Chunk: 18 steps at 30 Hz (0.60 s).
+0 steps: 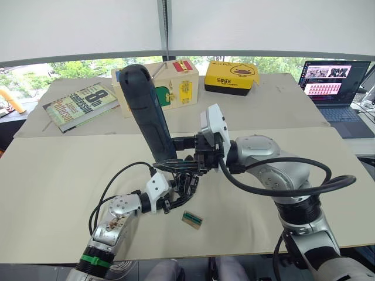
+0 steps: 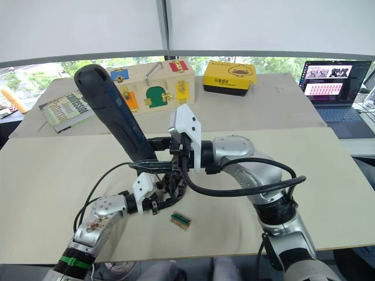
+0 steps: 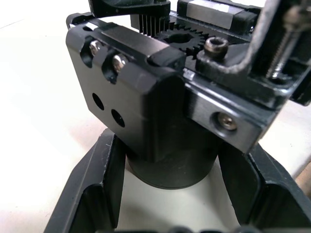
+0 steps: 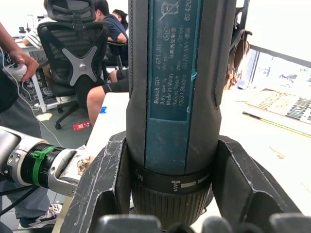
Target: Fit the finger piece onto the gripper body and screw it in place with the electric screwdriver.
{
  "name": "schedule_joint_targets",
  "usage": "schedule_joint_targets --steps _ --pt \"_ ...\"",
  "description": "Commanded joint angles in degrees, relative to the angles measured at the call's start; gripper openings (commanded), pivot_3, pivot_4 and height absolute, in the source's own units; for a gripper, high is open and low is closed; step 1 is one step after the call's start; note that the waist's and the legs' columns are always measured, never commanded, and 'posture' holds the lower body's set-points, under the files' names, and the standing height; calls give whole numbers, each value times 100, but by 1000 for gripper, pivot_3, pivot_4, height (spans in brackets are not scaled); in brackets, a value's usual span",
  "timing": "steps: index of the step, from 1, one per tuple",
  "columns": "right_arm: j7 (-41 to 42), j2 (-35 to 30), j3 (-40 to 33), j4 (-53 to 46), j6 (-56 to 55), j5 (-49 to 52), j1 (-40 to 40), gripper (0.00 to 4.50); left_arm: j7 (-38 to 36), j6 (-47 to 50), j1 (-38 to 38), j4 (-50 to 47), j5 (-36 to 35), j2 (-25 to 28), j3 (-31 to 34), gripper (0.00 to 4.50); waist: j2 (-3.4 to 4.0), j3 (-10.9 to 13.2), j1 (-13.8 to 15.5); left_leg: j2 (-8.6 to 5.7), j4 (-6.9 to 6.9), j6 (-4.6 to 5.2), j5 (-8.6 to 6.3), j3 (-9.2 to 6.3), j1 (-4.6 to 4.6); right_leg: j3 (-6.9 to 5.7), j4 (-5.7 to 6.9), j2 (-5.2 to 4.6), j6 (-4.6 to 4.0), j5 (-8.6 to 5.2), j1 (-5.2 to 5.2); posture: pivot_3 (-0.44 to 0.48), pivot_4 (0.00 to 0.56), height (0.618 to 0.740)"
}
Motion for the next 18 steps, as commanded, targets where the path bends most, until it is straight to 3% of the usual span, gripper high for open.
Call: schedule_joint_targets --steps 1,18 --pt "4 52 -58 -120 -71 41 -10 1902 -21 230 166 167 41 -8 -208 2272 0 0 -1 0 0 0 0 0 0 0 0 0 0 0 0 0 150 740" --pt "-74 182 -150 -50 -69 100 120 1902 -13 250 182 142 44 -1 -199 2272 0 -1 -14 0 -2 0 0 0 0 -1 -1 1 0 0 -1 0 150 740"
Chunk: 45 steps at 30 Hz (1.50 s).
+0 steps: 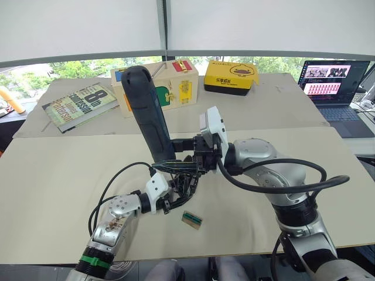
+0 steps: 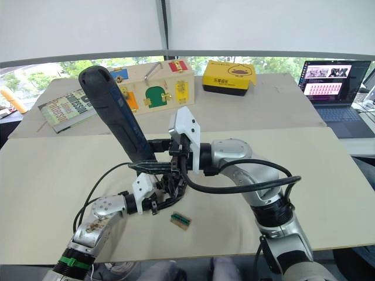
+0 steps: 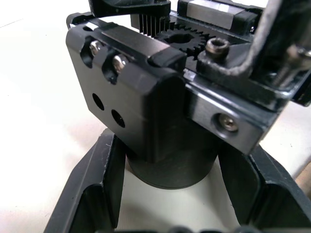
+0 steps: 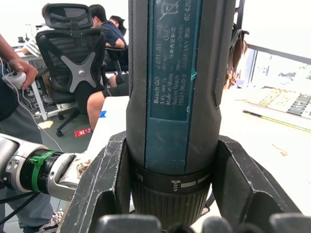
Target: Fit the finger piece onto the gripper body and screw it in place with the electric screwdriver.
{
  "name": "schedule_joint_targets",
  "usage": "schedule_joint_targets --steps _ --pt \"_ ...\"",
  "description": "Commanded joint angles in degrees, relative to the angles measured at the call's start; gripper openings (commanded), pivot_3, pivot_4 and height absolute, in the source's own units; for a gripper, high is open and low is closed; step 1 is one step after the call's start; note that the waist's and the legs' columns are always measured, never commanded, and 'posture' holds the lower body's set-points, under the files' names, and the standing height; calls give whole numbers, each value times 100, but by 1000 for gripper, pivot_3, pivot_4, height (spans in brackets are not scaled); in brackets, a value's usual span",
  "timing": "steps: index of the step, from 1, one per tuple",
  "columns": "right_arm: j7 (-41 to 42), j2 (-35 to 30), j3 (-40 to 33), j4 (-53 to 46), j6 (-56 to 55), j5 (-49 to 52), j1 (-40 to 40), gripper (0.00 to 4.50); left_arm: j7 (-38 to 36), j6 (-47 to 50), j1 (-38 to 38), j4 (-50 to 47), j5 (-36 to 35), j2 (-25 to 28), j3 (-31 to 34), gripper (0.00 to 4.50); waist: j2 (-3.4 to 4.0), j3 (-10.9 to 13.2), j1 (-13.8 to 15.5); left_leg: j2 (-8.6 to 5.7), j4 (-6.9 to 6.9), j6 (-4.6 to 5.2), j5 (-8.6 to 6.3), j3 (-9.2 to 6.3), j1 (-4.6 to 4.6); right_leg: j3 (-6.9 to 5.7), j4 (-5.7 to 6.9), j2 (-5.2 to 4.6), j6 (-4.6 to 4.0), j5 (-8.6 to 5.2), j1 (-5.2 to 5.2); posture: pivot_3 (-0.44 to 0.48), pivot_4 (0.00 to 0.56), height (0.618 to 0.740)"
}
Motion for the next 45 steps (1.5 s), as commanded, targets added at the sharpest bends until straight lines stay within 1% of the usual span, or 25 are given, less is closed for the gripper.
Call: schedule_joint_targets --steps 1,7,16,21,27,37,45 --pt "11 24 -141 -106 -76 80 -30 1902 -32 204 159 199 45 -5 -213 2272 0 0 -2 0 0 0 0 0 0 0 0 0 0 0 0 0 150 740" --pt "36 25 -144 -29 -204 -5 63 1902 -30 211 161 199 40 -7 -214 2272 0 0 -2 0 0 0 0 0 0 0 0 0 0 0 0 0 150 740" --pt "104 9 -179 90 -862 -286 493 1902 -24 203 203 171 37 4 -210 2272 1 -2 -9 0 0 0 0 0 4 1 1 1 0 0 3 0 150 740" --pt "66 -29 -124 73 -977 -323 701 1902 -35 195 226 173 35 26 -199 2272 5 -7 -36 0 -1 -1 0 1 10 1 1 1 0 0 8 0 150 740" --pt "25 -72 -10 48 -997 -414 747 1902 -50 196 236 156 32 55 -185 2272 10 -15 -56 1 -2 -1 0 0 13 2 1 1 0 0 10 0 150 740" --pt "-40 -64 230 107 -707 -409 833 1902 -46 215 291 87 37 58 -218 2272 19 -25 -66 1 -5 -1 -1 0 14 3 0 1 0 0 10 0 150 740" --pt "-100 45 370 337 -844 -567 782 1902 -72 240 296 57 16 118 -198 2272 38 -84 -108 1 -27 -1 -1 1 29 4 -3 1 0 -1 13 0 150 740"
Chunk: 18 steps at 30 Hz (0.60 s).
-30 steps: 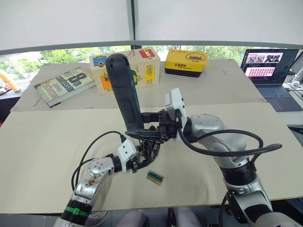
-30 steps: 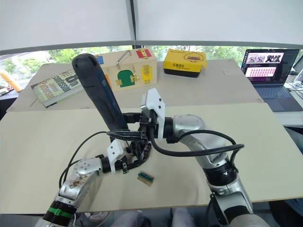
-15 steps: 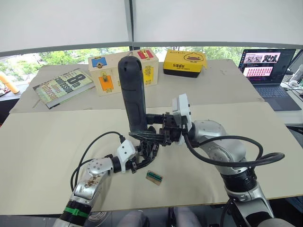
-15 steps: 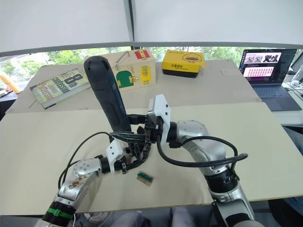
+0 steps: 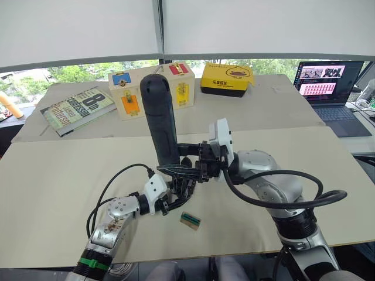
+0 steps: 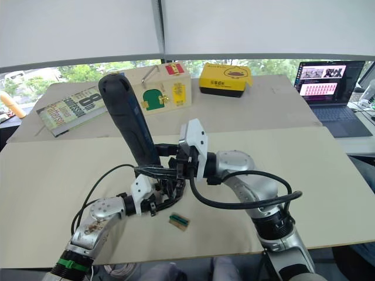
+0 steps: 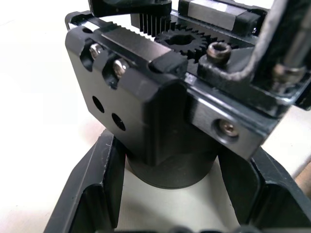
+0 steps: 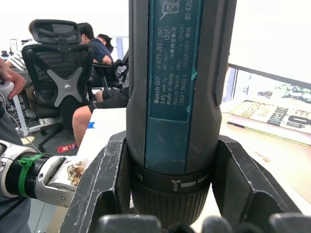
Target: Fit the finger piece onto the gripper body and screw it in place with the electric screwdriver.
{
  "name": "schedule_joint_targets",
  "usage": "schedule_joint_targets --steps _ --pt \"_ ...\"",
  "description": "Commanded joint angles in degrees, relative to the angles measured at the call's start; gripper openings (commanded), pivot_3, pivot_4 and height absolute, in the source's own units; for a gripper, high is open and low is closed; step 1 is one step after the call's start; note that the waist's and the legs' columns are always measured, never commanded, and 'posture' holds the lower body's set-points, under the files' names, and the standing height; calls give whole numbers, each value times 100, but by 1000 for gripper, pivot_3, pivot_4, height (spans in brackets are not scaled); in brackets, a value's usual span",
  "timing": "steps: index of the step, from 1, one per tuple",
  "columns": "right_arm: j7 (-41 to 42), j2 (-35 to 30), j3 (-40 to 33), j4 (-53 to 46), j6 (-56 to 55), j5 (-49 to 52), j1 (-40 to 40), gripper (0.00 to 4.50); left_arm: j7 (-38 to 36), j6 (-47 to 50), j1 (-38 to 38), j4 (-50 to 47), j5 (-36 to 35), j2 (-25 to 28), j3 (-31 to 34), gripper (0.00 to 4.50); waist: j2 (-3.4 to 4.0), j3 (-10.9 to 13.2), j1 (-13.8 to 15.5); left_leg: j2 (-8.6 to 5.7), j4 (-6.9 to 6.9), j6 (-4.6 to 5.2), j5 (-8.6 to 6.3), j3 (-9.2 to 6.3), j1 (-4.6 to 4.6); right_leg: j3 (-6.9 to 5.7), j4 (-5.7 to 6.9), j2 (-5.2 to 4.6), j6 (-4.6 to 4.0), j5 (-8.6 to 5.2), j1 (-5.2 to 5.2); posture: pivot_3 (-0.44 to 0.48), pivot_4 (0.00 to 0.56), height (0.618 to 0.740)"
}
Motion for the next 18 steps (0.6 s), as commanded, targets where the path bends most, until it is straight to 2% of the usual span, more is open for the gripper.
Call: schedule_joint_targets --steps 1,18 --pt "-41 -7 238 280 76 -293 80 1902 -117 203 161 73 18 44 -226 2272 3 -18 -10 0 -6 0 0 0 4 0 -1 0 0 0 1 0 150 740" --pt "202 -14 203 288 -343 -283 62 1902 -40 231 122 124 3 -5 -198 2272 3 -49 -17 0 -21 -9 -5 2 15 0 -3 1 0 -1 4 0 150 740"
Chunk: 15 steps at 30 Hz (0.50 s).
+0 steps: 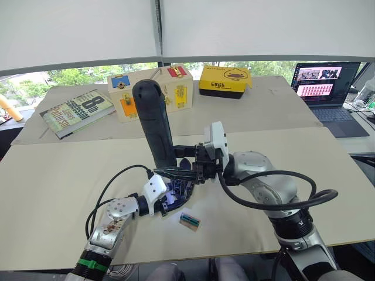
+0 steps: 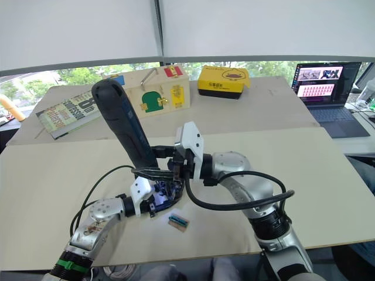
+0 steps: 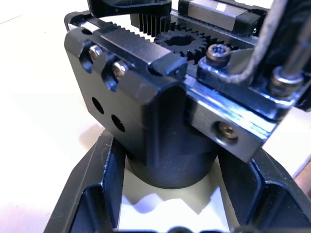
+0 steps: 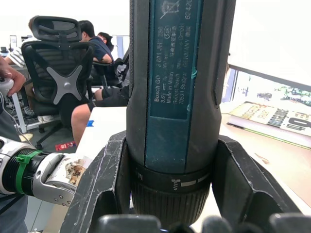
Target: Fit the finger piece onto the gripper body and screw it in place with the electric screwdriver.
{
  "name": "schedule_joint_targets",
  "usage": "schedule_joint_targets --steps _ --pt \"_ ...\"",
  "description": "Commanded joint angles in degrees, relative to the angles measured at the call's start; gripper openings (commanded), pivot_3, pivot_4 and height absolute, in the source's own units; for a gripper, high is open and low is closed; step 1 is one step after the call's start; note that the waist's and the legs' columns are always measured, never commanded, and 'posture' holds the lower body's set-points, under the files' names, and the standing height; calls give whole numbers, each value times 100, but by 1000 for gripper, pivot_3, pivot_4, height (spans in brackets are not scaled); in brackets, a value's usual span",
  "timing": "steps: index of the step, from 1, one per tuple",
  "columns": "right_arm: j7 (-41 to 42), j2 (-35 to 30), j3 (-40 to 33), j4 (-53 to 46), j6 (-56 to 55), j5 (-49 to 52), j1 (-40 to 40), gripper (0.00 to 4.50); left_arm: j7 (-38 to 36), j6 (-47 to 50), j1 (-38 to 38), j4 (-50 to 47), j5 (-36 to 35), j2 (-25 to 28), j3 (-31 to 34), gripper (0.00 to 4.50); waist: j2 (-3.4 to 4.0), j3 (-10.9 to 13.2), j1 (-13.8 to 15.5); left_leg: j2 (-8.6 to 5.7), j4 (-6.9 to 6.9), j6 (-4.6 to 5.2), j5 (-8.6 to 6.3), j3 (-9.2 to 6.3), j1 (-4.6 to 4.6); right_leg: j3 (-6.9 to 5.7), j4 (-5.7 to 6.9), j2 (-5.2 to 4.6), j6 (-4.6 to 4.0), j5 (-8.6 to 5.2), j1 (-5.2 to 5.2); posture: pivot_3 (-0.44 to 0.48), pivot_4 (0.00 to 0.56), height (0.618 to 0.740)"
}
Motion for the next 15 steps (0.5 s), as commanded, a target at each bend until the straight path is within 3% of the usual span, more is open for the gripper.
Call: schedule_joint_targets --steps 1,5,15 --pt "199 -51 -34 88 -134 -86 19 1902 -51 204 135 119 6 -17 -195 2272 0 0 1 0 0 0 0 0 0 0 0 0 0 0 0 0 150 740" --pt "394 -44 -435 -164 -145 354 -240 1902 -29 167 136 173 39 -14 -185 2272 -1 1 4 -1 1 1 0 0 -4 0 -1 0 0 0 -2 0 150 740" --pt "577 -2 -580 -450 -92 681 -334 1902 32 63 102 368 110 -77 -197 2272 -2 2 19 -1 1 1 1 -1 -11 0 -2 -2 0 0 -6 0 150 740"
